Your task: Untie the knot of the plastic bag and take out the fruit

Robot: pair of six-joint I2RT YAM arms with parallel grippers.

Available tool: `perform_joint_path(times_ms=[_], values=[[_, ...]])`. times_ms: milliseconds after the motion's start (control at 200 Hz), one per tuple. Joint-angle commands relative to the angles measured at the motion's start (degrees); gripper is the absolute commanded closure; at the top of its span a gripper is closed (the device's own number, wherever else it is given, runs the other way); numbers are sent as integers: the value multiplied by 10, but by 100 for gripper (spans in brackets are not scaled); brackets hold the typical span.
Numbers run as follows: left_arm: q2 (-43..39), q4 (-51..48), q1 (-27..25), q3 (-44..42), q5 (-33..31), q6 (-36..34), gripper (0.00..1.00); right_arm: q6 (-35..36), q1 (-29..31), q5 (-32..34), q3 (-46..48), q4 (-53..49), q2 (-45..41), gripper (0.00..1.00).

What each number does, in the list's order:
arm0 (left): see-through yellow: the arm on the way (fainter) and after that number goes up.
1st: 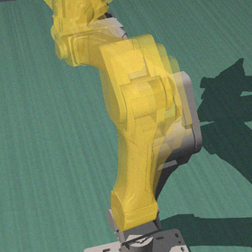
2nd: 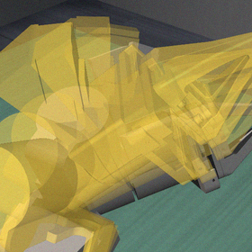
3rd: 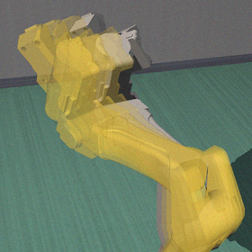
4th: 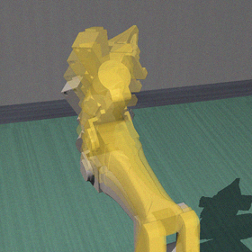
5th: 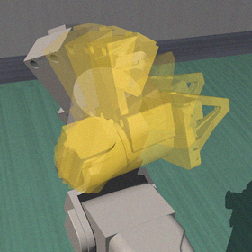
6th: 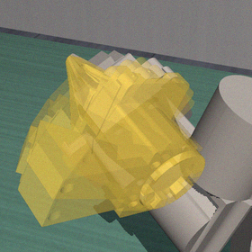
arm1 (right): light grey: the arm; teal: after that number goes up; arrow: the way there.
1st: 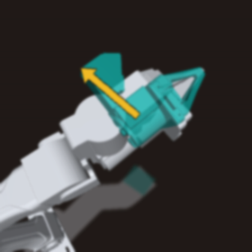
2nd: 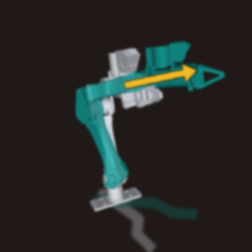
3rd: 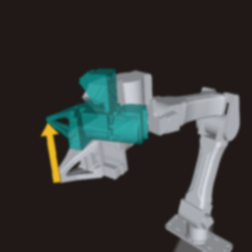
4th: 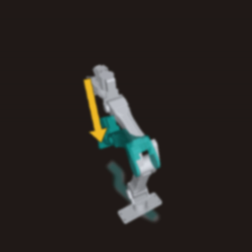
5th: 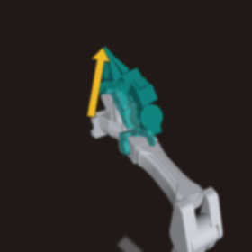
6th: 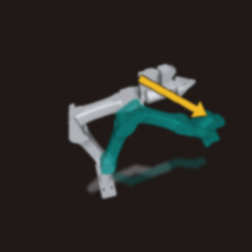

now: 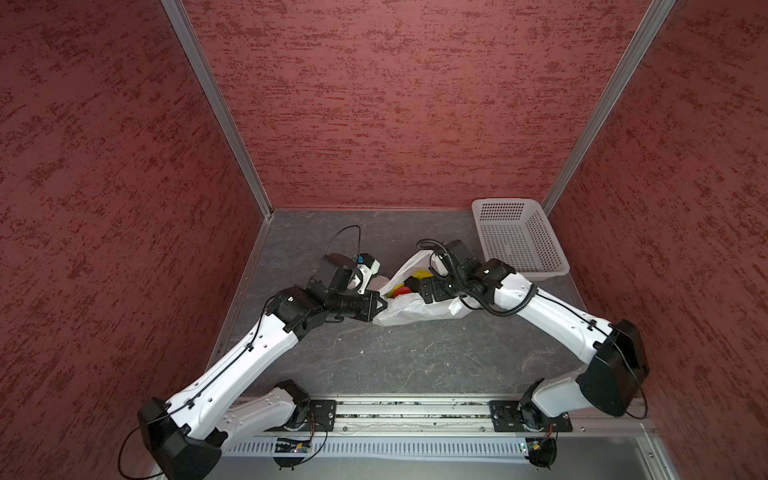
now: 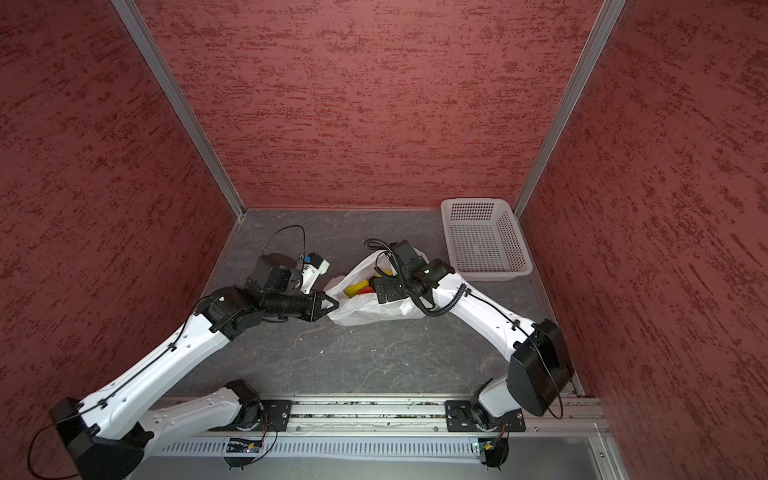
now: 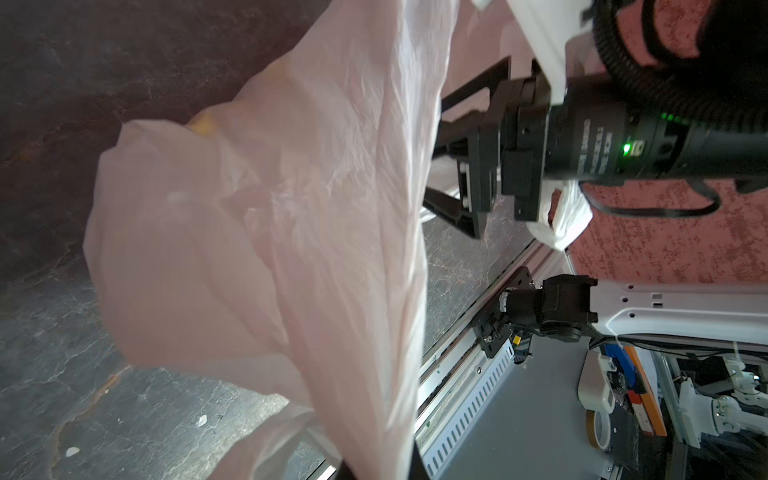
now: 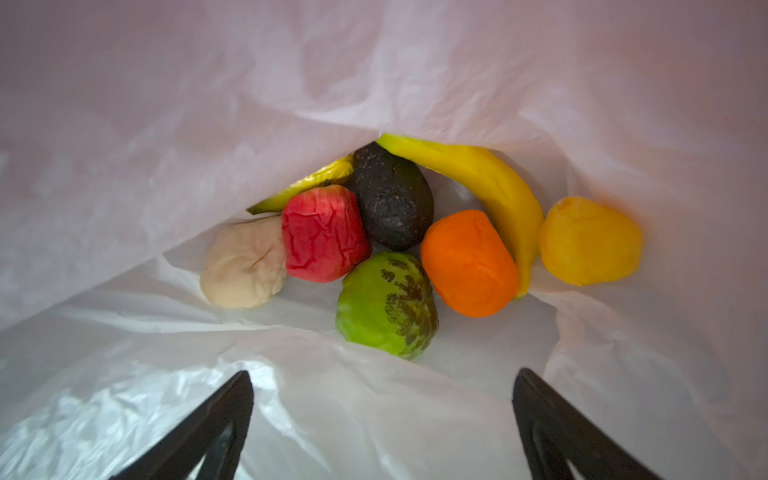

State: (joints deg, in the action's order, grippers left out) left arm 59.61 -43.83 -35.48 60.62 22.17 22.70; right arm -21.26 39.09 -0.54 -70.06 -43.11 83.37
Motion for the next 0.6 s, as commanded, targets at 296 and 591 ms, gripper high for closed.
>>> perform_joint_path(times_ms=[296,591], values=[[23,74,18,27,35,42,100,-71,66,48,43,52,5,2],[61,94,39,59,49,99,100,-133,169,110,199,70,-81,2]])
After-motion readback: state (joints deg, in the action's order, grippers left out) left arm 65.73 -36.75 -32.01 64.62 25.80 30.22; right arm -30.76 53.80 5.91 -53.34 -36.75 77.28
